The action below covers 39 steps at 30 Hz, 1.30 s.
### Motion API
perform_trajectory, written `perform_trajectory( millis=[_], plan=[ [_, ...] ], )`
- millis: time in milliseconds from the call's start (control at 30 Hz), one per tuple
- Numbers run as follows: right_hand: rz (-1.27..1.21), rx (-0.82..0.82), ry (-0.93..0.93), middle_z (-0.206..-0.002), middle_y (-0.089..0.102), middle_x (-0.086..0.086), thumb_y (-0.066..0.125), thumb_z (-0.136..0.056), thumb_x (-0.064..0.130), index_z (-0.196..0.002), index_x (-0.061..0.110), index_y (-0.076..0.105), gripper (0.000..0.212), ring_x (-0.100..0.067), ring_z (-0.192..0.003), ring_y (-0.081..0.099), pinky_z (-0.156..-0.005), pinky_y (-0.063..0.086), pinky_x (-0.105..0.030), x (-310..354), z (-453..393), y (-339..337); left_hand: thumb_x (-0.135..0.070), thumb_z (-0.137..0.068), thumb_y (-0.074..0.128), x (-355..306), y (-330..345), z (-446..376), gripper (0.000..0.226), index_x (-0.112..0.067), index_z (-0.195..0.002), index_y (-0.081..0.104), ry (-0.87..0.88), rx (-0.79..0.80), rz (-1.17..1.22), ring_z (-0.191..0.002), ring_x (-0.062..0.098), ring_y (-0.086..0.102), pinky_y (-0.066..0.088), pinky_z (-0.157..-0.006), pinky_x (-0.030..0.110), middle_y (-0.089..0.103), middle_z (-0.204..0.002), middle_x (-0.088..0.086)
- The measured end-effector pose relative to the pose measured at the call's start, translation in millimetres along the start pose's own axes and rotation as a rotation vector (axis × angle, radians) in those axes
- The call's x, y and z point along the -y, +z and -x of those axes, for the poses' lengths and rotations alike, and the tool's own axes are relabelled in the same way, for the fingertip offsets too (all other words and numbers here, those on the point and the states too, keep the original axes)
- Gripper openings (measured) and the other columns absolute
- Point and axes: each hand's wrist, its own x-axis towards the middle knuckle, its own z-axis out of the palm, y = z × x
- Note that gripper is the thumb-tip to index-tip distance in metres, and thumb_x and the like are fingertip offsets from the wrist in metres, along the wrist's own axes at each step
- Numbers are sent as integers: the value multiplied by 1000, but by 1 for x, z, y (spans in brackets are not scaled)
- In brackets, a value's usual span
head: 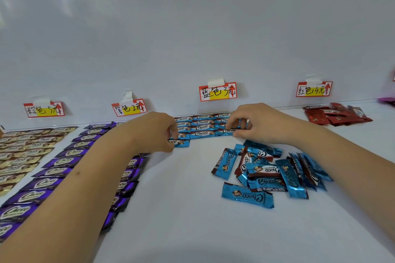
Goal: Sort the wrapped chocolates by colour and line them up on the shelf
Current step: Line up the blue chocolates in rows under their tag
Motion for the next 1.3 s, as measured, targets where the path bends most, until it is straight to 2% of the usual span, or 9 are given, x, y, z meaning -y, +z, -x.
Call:
perform_trajectory(
  millis=[300,433,533,633,700,800,900,1067,1300],
  plan=[
    [11,-21,-15,-103,58,17,67,-90,32,-108,37,63,19,-2,-90,56,-81,47,-19,0,0,-2,-26,-83,69,-3,-3,3,22,-30,-103,60,30,2,52,-80,4,55,43,-68,16,61,-99,-13],
    [-47,-69,-49,-94,61,17,69,-88,32,-96,38,65,11,-4,-83,56,-75,45,-21,2,5,-13,-39,-90,64,-26,-5,6,21,-28,-107,61,124,-51,100,-86,7,54,45,-72,19,61,-103,-10],
    [-137,75,-14,-88,65,17,72,-85,37,-91,39,69,7,2,-79,56,-74,44,-18,5,14,-29,-56,-88,58,-55,5,10,27,-33,-103,60,193,-29,203,-84,5,55,45,-69,20,59,-95,-14],
    [-133,301,25,-98,65,16,71,-83,47,-101,40,69,19,2,-88,57,-82,44,-20,9,23,-41,-67,-81,59,-76,15,13,41,-36,-106,56,219,40,194,-83,4,52,41,-66,21,54,-93,-15],
    [-90,405,53,-103,62,17,71,-82,47,-107,40,66,26,-1,-93,57,-81,42,-20,12,26,-42,-64,-81,62,-78,17,13,39,-35,-107,56,237,47,202,-83,5,51,41,-66,21,54,-93,-15],
    [-89,438,53,-107,62,16,73,-83,44,-103,40,64,23,-3,-96,57,-83,43,-21,13,25,-40,-51,-86,66,-75,17,13,27,-34,-105,57,260,51,250,-82,6,53,42,-64,16,56,-90,-15],
    [-145,457,34,-97,64,20,74,-83,40,-93,39,65,14,-1,-89,57,-79,41,-20,14,25,-38,-46,-86,68,-74,16,13,23,-32,-103,60,270,47,302,-80,6,55,46,-65,16,59,-85,-17],
    [-281,441,59,-88,67,10,70,-85,40,-82,28,69,12,-8,-85,55,-93,43,-39,14,29,-41,-43,-91,63,-71,15,9,7,-36,-93,62,272,41,339,-81,-12,54,42,-61,6,64,-90,-22],
    [-423,311,188,-84,73,2,66,-77,52,-84,20,69,33,-10,-73,54,-77,42,-39,10,29,-46,-39,-94,60,-65,13,5,18,-25,-97,71,168,-105,479,-76,1,56,40,-57,9,65,-88,-13]
  ],
)
